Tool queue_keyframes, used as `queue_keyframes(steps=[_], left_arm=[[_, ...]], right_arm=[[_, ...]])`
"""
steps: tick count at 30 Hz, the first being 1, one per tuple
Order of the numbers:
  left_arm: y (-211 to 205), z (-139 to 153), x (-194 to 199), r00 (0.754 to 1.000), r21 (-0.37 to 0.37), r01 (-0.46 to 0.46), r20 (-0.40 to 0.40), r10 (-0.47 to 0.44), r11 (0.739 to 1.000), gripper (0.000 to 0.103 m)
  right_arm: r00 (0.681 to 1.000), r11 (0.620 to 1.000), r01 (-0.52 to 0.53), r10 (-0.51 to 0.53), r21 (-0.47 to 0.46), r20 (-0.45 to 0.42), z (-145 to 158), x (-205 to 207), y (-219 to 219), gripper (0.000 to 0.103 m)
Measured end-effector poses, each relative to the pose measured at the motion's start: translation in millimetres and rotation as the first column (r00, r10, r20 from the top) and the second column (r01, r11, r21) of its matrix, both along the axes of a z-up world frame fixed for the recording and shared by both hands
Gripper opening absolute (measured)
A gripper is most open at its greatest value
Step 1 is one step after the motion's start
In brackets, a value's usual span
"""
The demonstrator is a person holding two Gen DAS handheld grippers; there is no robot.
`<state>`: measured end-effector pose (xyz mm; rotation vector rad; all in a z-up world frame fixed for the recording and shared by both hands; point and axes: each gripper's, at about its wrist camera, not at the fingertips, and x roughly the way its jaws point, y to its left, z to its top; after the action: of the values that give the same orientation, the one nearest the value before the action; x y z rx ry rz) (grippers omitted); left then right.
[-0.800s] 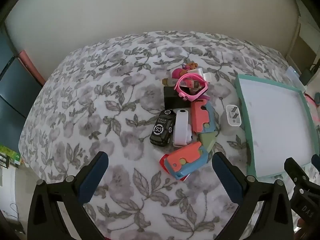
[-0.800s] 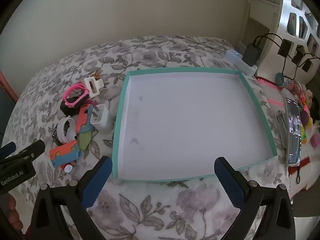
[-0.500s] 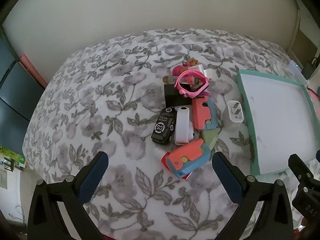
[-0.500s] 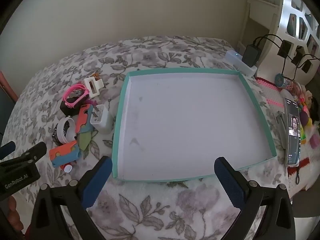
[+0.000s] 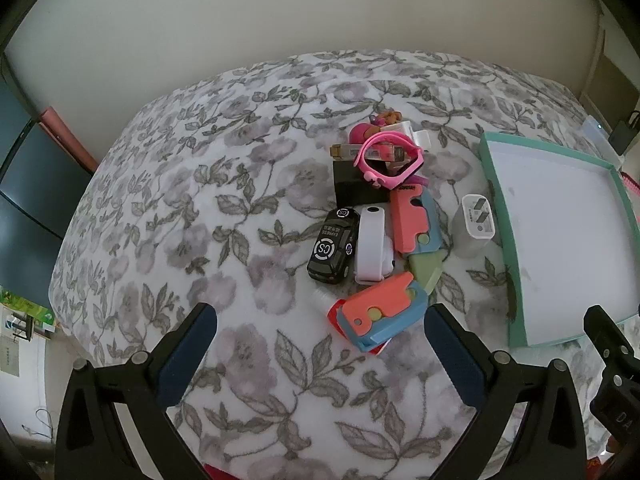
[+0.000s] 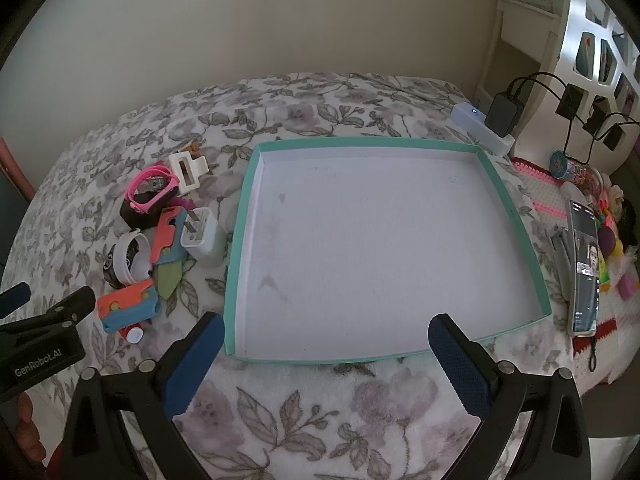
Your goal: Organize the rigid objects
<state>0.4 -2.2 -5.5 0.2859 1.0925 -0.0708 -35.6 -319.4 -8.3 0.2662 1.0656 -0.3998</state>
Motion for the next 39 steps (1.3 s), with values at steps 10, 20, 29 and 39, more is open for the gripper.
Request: queue_keyframes(steps=[10, 20, 29, 39], left_arm=[[1.5, -1.8, -0.3, 1.000, 0.003, -0.004, -0.005, 0.004, 1.000, 0.103], [1.3, -2.4, -0.5, 1.000, 0.007, -0.006, -0.008, 0.006, 1.000, 0.103], [1.6, -4.5, -0.8, 1.000, 0.013, -0.008, -0.013, 0.009, 1.000, 0.103], [1.5, -4.6, -0.8, 1.000, 0.014, -0.009, -0.013, 0.009, 1.000, 0.103]], right_arm=[[1.000, 1.000, 0.001, -0.001, 0.000, -0.003, -0.6, 0.7, 0.7, 0.103], [1.000, 1.000, 0.000, 0.000, 0.000, -0.006, -2.0, 0.3, 0.5, 0.103], [1.000, 1.000, 0.000, 0.000, -0.001, -0.009, -2.3, 0.7, 1.4, 0.103], [1.000, 1.000, 0.001, -0.001, -0.002, -0.012, -3.3, 1.0, 1.8, 0.103]])
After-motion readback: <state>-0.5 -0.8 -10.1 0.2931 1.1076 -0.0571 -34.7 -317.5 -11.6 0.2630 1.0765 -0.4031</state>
